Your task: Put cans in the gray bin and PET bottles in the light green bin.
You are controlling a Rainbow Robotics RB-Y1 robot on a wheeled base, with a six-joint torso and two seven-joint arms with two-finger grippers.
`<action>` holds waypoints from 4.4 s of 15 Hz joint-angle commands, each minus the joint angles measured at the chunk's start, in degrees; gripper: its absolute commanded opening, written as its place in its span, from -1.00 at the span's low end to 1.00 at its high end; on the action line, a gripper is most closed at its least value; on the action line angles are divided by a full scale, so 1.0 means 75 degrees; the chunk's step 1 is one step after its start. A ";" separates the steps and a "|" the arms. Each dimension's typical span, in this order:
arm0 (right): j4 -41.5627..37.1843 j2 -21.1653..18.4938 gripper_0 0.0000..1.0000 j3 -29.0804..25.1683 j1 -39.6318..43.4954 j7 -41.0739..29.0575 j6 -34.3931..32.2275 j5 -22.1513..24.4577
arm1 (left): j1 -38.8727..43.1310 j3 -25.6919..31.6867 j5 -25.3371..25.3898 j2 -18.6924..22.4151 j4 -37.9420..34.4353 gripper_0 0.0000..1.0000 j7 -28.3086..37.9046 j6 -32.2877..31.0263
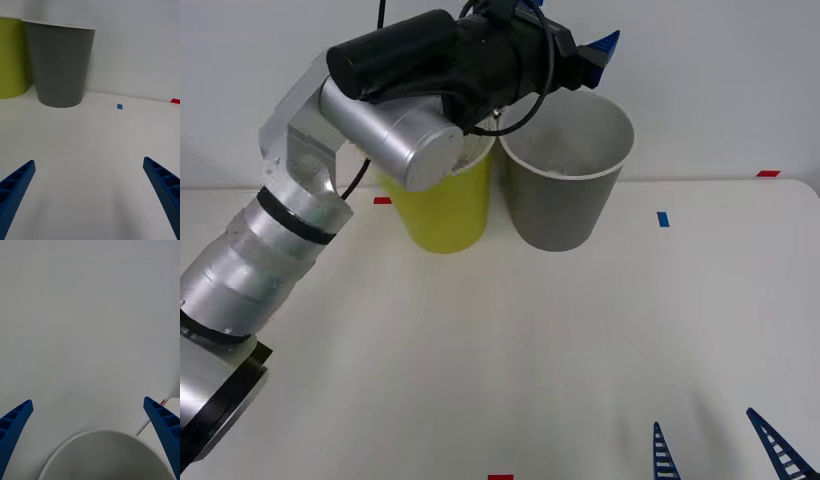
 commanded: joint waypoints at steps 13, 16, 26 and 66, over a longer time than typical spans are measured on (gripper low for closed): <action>0.0000 0.0000 1.00 0.0000 0.0000 0.0000 0.0000 0.0000 | 0.7743 0.1887 -0.0798 0.2065 -0.5783 1.00 -0.0046 0.0113; 0.0000 0.0000 1.00 0.0000 0.0000 0.0000 0.0000 0.0000 | 0.9044 0.2062 -0.1009 0.1057 -0.6088 1.00 -0.0128 -0.0180; 0.0000 0.0000 1.00 0.0000 0.0000 0.0000 0.0000 0.0000 | 1.0802 0.1289 -0.0704 0.0577 -0.4342 1.00 -0.1675 -0.4117; 0.0000 0.0000 1.00 0.0000 0.0000 0.0000 0.0000 0.0000 | 1.3931 0.0152 -0.0235 0.1221 -0.1553 1.00 -0.4124 -1.0152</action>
